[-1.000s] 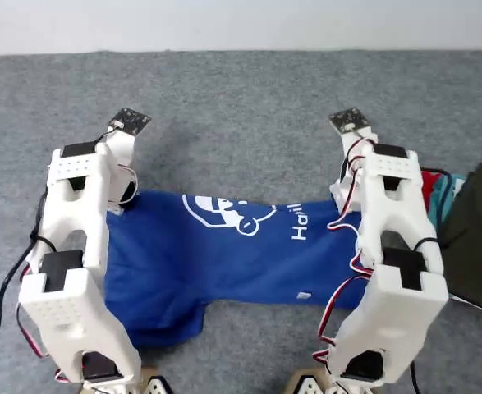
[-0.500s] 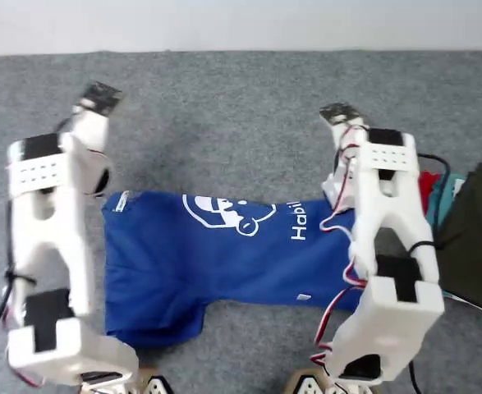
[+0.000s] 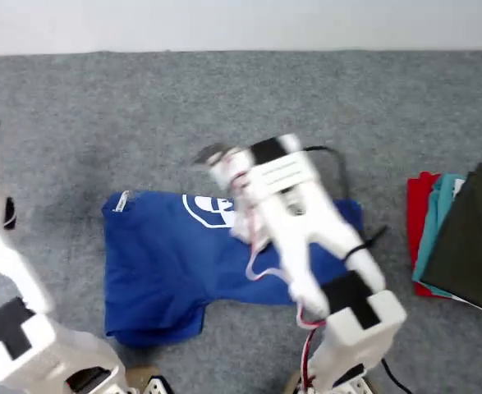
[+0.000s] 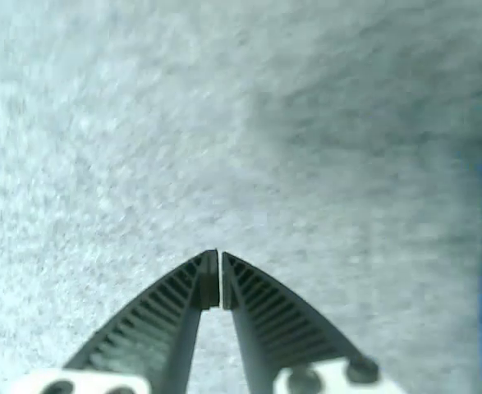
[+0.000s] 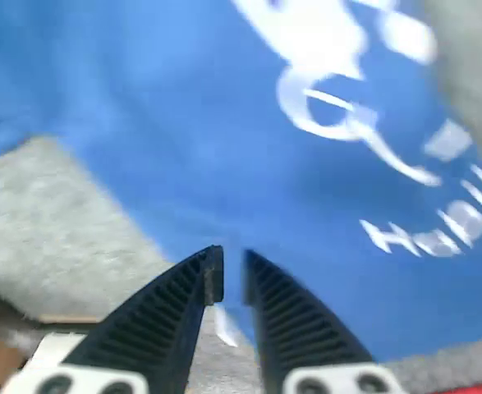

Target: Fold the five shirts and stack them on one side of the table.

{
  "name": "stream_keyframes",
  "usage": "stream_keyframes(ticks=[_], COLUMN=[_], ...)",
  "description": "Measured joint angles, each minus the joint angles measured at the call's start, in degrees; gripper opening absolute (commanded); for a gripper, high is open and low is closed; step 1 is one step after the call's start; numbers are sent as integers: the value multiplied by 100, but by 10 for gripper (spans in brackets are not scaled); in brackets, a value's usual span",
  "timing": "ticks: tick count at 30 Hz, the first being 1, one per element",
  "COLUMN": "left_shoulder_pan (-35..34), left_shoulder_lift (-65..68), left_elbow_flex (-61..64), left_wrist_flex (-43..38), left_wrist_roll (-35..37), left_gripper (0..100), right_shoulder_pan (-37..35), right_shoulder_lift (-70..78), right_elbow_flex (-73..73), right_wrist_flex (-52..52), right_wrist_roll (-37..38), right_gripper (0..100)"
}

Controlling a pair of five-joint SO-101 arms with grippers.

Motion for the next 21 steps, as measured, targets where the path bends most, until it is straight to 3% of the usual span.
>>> stream_keyframes(ticks=[3, 7, 21], left_shoulder_pan=[-290, -554, -941], left_shoulder_lift=[290, 633, 826], left_elbow_flex=[0, 0, 0], left_wrist_flex=[-105, -123, -264], left_wrist_roll=[-220, -396, -501], left_gripper=[14, 14, 14], right_shoulder_pan=[-809, -1697, -3675], right_shoulder_lift=[0, 0, 246], right_elbow_flex=[0, 0, 0], right_wrist_flex=[114, 26, -651], right_wrist_roll=[-176, -413, -448], right_gripper=[247, 251, 251])
